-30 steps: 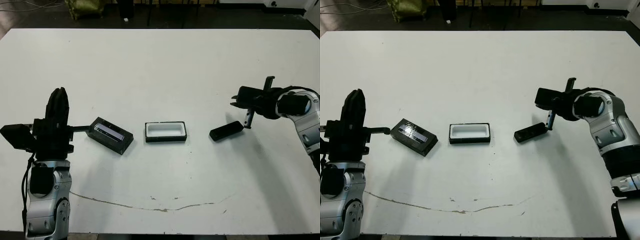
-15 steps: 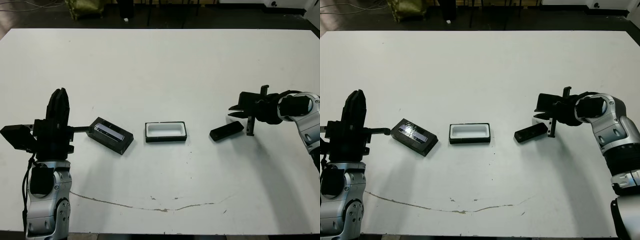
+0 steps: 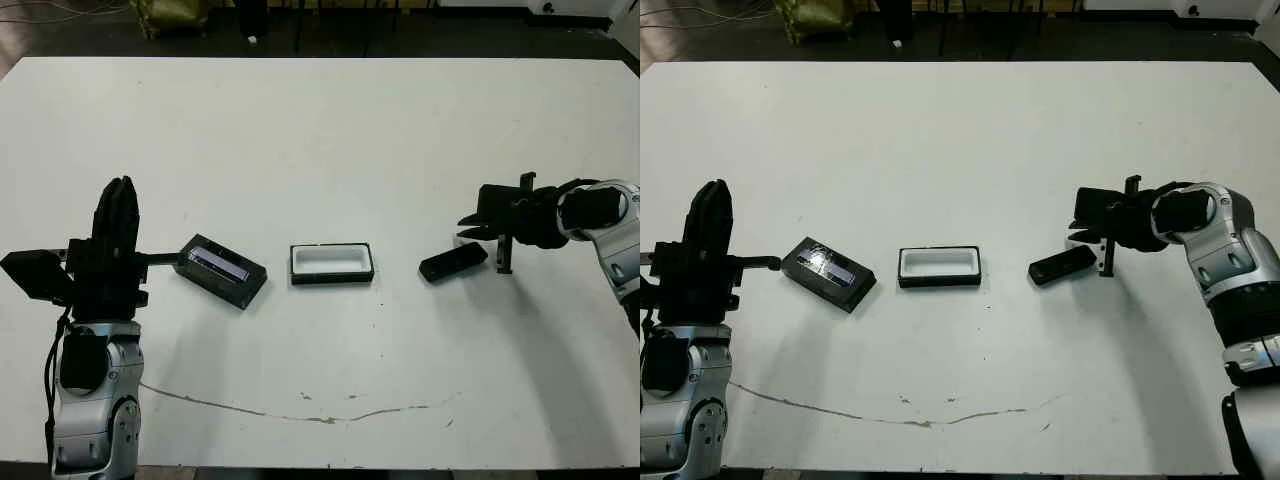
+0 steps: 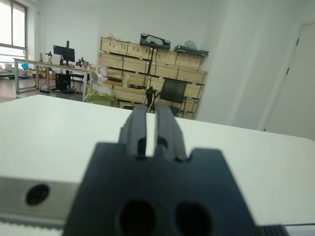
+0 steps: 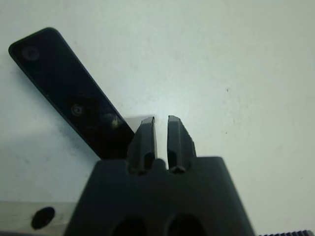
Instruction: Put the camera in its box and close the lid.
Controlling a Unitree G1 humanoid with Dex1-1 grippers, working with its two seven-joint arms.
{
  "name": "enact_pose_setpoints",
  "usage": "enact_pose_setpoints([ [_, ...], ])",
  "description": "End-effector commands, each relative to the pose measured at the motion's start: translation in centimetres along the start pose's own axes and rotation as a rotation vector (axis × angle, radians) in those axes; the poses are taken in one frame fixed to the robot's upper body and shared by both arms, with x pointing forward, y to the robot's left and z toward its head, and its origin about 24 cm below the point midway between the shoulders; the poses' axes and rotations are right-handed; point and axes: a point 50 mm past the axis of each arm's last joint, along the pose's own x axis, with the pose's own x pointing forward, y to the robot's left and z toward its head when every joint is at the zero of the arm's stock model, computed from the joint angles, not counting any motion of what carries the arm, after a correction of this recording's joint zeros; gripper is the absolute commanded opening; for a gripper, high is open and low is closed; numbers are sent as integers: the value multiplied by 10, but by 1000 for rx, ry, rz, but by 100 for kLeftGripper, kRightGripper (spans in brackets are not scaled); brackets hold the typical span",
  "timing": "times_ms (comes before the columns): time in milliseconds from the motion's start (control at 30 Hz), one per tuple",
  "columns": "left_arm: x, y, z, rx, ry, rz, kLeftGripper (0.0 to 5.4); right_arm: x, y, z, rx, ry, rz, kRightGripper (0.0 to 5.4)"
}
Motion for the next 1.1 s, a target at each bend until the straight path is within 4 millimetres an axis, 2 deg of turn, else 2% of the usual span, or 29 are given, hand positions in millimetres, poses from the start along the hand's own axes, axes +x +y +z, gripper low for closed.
enact_pose_setpoints([
  [33, -5, 3, -6, 11, 33, 6, 3, -3, 3, -6, -1, 14, 18, 0],
  [800, -6, 2, -5, 12, 36, 12, 3, 1, 13, -21, 34, 75, 113, 0],
  [1100, -5, 1, -5, 10, 36, 7, 3, -5, 16, -25, 53, 111, 134, 0],
])
